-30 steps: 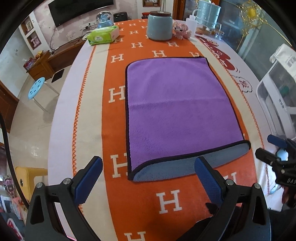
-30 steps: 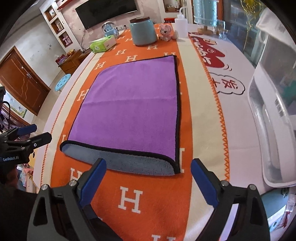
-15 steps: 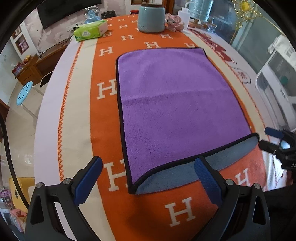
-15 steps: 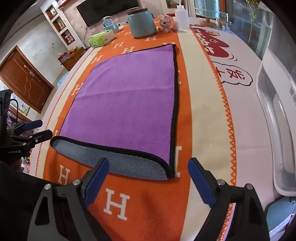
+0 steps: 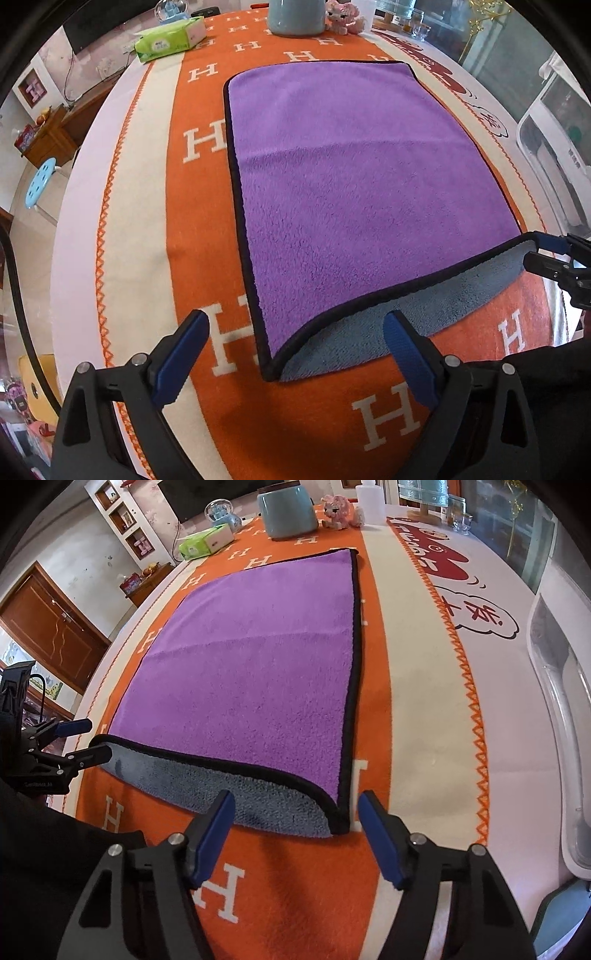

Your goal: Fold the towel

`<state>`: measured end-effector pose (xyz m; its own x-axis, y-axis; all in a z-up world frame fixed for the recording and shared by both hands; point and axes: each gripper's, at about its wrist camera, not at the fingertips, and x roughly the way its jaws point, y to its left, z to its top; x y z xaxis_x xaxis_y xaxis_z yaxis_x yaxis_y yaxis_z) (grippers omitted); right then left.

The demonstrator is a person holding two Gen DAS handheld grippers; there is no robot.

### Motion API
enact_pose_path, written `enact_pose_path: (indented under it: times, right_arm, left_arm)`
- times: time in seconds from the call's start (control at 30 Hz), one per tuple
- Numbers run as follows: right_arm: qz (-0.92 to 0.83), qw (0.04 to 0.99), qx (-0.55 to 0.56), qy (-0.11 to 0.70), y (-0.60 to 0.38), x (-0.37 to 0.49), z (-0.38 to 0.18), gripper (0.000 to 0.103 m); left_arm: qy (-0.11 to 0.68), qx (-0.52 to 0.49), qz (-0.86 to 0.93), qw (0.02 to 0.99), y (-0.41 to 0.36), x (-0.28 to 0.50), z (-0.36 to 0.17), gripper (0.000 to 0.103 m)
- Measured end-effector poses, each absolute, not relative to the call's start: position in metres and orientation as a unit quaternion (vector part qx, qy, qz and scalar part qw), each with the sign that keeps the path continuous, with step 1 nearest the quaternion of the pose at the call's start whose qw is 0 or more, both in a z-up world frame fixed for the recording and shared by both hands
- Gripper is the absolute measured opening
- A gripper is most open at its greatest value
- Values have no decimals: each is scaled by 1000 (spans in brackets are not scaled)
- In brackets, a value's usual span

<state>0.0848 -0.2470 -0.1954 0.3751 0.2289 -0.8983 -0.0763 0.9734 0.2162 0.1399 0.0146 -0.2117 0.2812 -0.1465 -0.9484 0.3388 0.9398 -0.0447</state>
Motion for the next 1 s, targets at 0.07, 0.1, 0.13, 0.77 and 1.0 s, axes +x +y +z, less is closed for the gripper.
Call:
enact_pose_path:
  times: [0.07, 0.1, 0.13, 0.77, 1.0]
  right_arm:
    - [93, 826, 71, 552, -247, 85, -197, 65]
    - [93, 825, 73, 552, -247, 85, -198, 64]
    - [95, 824, 76, 553, -248, 85, -198, 63]
    - [82, 827, 67, 552, -249, 83, -200, 42]
    - [78, 829, 62, 551, -250, 82, -199, 34]
  left_arm:
    - [582, 79, -155, 794, 15, 141, -213, 92]
    - [583, 77, -156, 794, 15, 141, -214, 90]
    - [584, 76, -156, 793, 15, 142, -215, 88]
    - [596, 39, -164, 785, 23, 141, -219, 53]
    - [587, 27, -168, 792, 32, 136, -211, 50]
